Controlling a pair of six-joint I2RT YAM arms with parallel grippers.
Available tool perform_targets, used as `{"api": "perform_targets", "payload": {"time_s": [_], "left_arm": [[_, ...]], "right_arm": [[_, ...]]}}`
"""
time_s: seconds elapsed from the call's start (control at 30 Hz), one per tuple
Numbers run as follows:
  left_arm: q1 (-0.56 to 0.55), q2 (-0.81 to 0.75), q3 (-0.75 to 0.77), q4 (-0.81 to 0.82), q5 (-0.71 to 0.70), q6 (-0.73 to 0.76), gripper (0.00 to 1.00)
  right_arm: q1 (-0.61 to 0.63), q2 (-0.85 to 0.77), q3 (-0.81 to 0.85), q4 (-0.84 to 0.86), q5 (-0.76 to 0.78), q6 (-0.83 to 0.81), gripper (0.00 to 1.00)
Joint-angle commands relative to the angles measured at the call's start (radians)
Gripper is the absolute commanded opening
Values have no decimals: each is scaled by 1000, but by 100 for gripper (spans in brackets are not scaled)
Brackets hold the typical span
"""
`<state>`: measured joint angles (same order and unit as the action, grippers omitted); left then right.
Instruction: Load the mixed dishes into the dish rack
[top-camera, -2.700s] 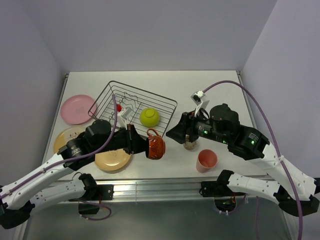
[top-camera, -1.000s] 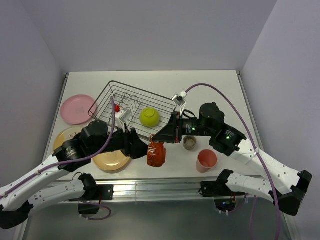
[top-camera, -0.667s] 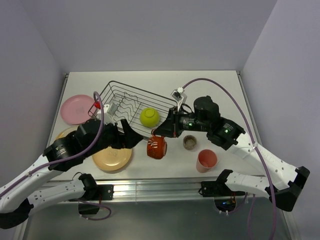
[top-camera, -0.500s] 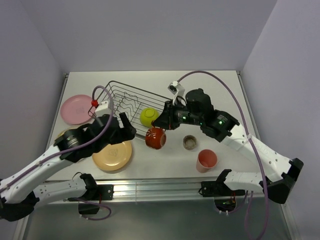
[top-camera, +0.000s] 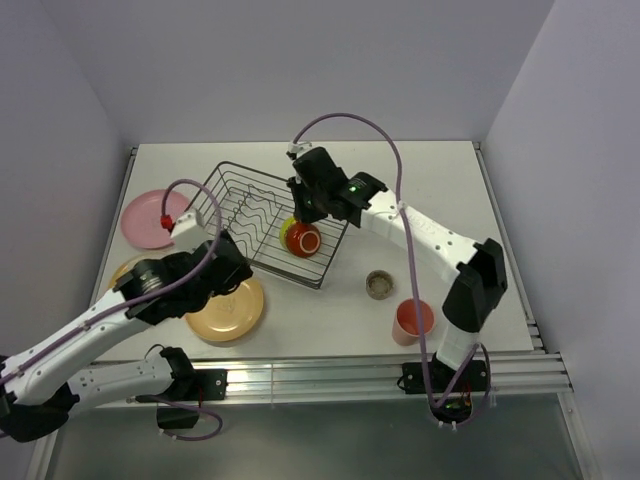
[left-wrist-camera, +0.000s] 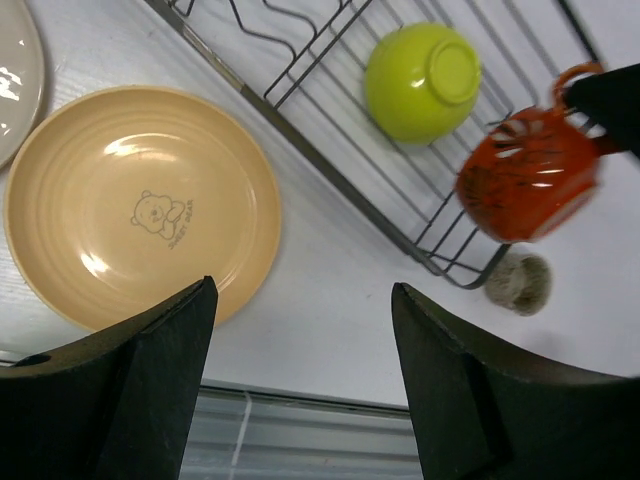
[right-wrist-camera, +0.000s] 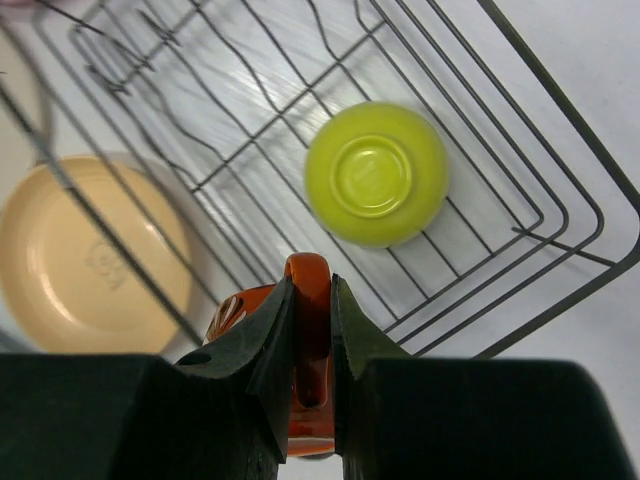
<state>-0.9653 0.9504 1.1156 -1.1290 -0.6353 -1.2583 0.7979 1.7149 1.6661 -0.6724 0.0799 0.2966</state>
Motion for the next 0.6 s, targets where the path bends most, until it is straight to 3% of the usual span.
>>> {"api": "perform_targets", "payload": {"time_s": [0.0, 0.23, 0.57], "left_arm": [[0, -88, -3, -14, -56, -44, 76], [0, -185, -29, 20, -41, -29, 76], [0, -124, -34, 34, -21, -4, 75]], "right_arm": [[-3, 58, 110, -55, 93, -40, 0], [-3, 193, 190, -105, 92, -80, 0], [-2, 250, 182, -162, 141, -77, 0]]}}
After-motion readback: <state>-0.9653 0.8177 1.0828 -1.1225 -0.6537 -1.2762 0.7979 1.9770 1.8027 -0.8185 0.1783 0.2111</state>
